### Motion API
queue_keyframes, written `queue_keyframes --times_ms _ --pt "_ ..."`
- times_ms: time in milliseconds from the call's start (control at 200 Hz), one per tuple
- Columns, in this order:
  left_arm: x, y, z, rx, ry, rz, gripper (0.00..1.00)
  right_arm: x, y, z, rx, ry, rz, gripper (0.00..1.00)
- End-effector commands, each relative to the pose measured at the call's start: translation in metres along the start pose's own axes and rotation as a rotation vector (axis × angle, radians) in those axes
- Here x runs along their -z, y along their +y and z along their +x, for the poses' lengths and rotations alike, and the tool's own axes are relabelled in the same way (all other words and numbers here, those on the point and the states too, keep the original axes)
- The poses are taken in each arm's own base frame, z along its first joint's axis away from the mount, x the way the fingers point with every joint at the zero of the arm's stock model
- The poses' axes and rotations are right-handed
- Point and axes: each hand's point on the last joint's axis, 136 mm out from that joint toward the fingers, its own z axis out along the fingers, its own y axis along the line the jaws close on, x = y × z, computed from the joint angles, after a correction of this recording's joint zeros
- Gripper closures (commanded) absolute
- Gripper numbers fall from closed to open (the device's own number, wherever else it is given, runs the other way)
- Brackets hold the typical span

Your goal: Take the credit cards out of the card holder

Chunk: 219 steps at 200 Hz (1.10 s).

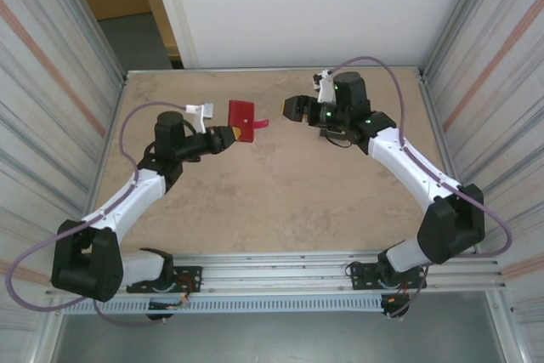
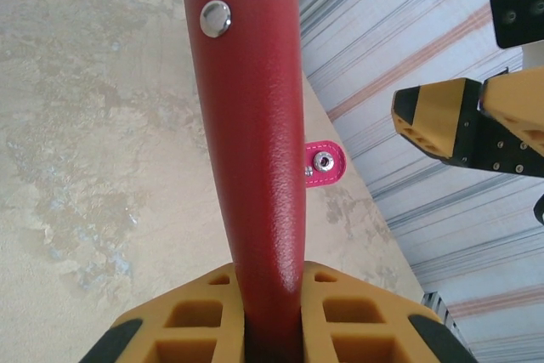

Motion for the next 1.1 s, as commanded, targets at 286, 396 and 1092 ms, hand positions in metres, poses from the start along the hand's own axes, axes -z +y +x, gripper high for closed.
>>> queue_keyframes --times_ms 286,396,1092 --pt "0.012 -0.049 -0.024 -0.13 0.0 0.17 1.0 0.009 0.049 -0.002 0.107 -0.001 -0.219 0.04" --pt "0.014 -0.061 -0.026 -0.142 0.012 0.237 1.0 0.0 0.056 0.002 0.126 0.015 -0.255 0.01" --pt "0.029 -0.098 -0.046 -0.127 -0.02 0.406 1.0 0.0 0.065 0.013 0.107 0.028 -0.397 0.43"
